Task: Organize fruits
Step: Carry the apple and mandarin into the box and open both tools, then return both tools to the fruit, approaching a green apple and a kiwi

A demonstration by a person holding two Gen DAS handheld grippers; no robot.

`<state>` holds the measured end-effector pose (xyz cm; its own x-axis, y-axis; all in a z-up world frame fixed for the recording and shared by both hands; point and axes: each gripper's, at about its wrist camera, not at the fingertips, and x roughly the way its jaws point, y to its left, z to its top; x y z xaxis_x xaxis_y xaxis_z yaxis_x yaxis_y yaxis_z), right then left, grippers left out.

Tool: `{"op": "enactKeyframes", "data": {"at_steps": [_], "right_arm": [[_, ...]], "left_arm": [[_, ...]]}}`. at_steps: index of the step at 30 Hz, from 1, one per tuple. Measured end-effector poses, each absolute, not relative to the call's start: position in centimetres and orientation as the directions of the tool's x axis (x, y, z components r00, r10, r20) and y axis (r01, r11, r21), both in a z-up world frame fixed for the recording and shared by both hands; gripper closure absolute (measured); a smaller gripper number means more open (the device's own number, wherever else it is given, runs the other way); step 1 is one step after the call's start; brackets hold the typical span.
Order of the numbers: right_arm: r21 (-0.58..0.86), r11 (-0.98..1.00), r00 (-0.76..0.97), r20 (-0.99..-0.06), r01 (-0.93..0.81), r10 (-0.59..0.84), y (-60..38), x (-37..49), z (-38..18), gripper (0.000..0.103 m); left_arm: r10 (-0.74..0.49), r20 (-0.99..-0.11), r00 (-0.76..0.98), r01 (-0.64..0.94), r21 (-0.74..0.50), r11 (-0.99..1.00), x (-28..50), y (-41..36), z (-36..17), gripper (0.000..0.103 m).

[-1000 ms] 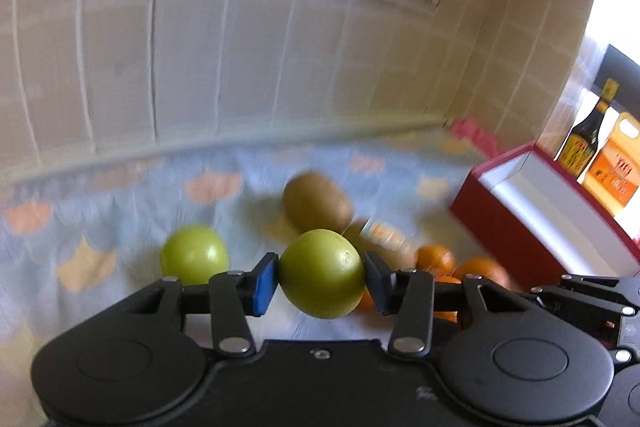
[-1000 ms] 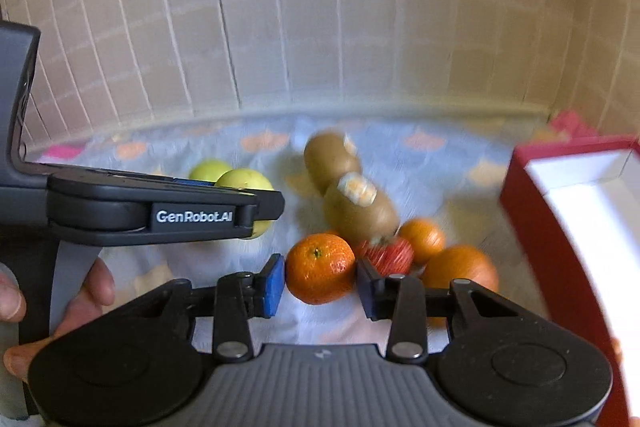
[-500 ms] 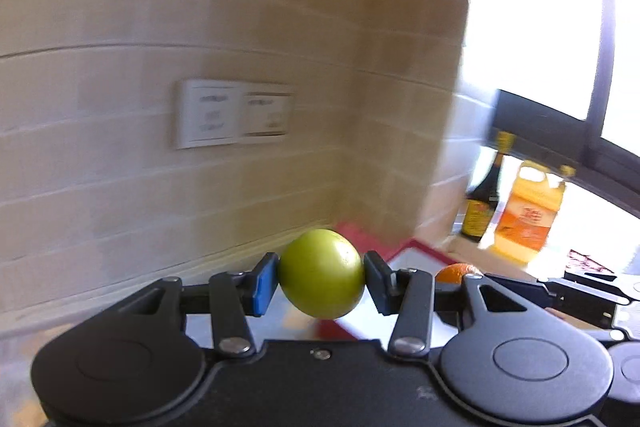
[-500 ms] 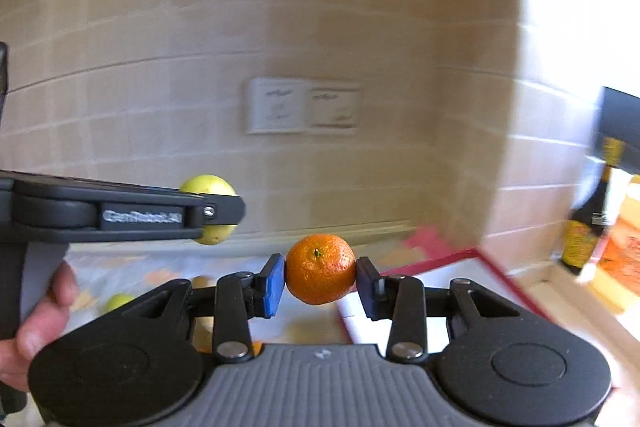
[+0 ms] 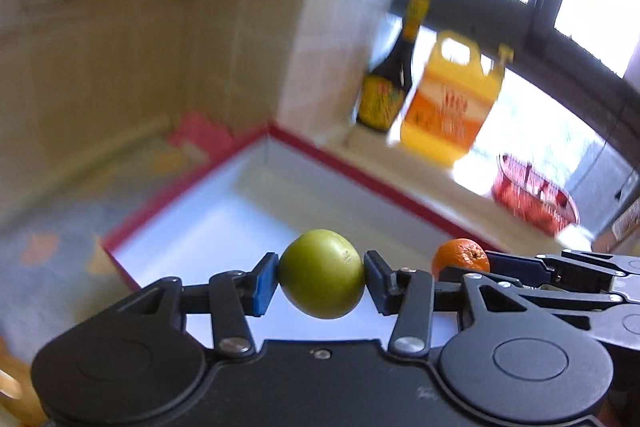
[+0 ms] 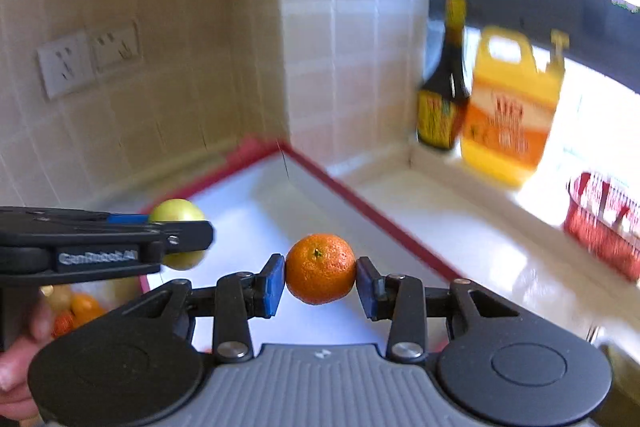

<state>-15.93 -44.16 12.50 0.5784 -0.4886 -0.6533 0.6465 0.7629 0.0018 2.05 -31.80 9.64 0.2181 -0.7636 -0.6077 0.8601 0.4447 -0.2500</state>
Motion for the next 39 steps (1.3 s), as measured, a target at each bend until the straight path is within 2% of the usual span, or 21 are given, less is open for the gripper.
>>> {"op": "enactKeyframes", "data": {"at_steps": [5, 12, 13, 14, 15, 18, 23, 30, 35, 39], "right_arm": [[-0.011, 0.761, 0.530, -0.711, 0.648, -0.462, -44.5, -15.8, 10.4, 0.062], [-0.009, 0.756, 0.484, -0.763, 0.655, -0.429, -44.1, -16.1, 9.2, 0.061], [0.001, 0.754, 0.484, -0.767, 0.656, -0.421, -43.9, -16.3, 9.3, 0.060], [0.010, 0.752, 0.489, -0.765, 0.659, -0.419, -44.0, -16.4, 9.4, 0.054], [0.014, 0.752, 0.498, -0.758, 0.659, -0.422, -43.9, -16.6, 9.7, 0.052], [0.003, 0.751, 0.528, -0.713, 0.660, -0.462, -43.6, -17.1, 11.1, 0.052], [0.004, 0.767, 0.585, -0.649, 0.642, -0.486, -42.4, -16.6, 13.7, 0.052], [0.000, 0.847, 0.674, -0.605, 0.532, -0.423, -38.3, -13.7, 15.9, 0.052], [0.000, 0.900, 0.733, -0.580, 0.437, -0.356, -35.4, -10.6, 16.9, 0.052], [-0.015, 0.937, 0.778, -0.552, 0.350, -0.300, -32.8, -7.9, 17.8, 0.052]], "left_arm": [[-0.724, -0.671, 0.159, 0.870, -0.251, 0.425, 1.4, -33.0, 7.3, 0.047], [-0.688, -0.713, 0.134, 0.870, -0.248, 0.426, 1.4, -33.1, 6.5, 0.047], [-0.699, -0.704, 0.128, 0.869, -0.260, 0.421, 1.5, -32.9, 6.7, 0.042], [-0.717, -0.688, 0.113, 0.866, -0.286, 0.410, 1.7, -32.4, 7.0, 0.023], [-0.733, -0.674, 0.094, 0.858, -0.318, 0.403, 2.1, -31.9, 7.4, 0.018], [-0.776, -0.627, 0.066, 0.831, -0.396, 0.391, 3.0, -29.9, 9.0, 0.018], [-0.801, -0.575, 0.165, 0.828, -0.360, 0.429, 2.9, -25.9, 11.5, 0.019], [-0.792, -0.516, 0.325, 0.763, -0.351, 0.542, 3.5, -17.8, 13.6, 0.019], [-0.708, -0.484, 0.513, 0.670, -0.289, 0.683, 4.3, -10.9, 15.6, 0.019], [-0.533, -0.447, 0.718, 0.470, -0.253, 0.846, 5.4, -4.6, 17.1, 0.019]]}}
